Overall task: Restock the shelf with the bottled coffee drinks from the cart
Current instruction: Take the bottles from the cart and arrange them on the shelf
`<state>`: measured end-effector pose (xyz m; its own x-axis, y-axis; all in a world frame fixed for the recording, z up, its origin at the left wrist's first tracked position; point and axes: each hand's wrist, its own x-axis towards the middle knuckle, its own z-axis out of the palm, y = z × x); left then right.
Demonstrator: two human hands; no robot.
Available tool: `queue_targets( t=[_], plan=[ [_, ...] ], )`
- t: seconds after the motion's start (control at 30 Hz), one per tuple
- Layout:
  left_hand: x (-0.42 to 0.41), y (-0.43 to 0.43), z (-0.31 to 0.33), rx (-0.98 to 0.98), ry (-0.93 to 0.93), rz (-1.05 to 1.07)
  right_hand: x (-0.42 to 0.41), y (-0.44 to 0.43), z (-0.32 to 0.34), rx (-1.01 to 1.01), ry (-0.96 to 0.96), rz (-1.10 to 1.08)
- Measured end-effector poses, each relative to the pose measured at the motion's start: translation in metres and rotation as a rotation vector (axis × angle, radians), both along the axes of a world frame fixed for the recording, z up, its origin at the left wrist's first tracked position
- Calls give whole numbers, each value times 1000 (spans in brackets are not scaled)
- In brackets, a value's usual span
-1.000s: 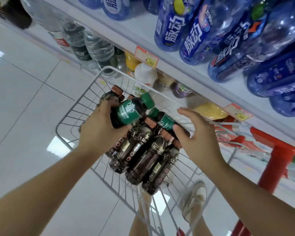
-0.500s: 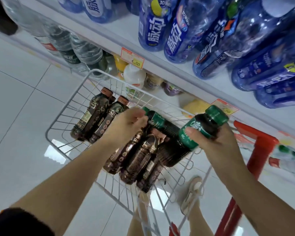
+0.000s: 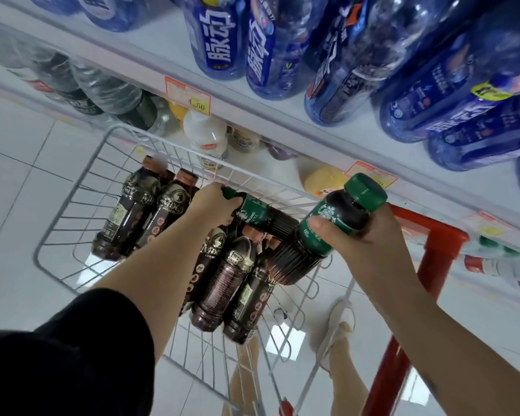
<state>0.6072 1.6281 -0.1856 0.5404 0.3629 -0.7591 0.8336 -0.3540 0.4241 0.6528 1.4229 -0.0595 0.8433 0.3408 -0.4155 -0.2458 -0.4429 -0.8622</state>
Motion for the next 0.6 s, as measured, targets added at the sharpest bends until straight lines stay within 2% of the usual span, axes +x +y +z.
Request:
queue_targets(
  t=[0.1,0.17,0.37,0.5,0.6],
  plan=[
    [-4,0,6,29,-48,110,1,-2,1,-13,7,20],
    [-8,-6,16,48,-145,151,2,-5,0,-20,2,34],
    [-25,-50,74,282,-574,-57,-2,-12,15,-7,-32,27],
    [-41,-48,138,222,-788,100,-3,-16,44,0,-70,-5],
    [-50,-49,203,222,-987,121,-8,-23,83,41,-105,-52]
  ],
)
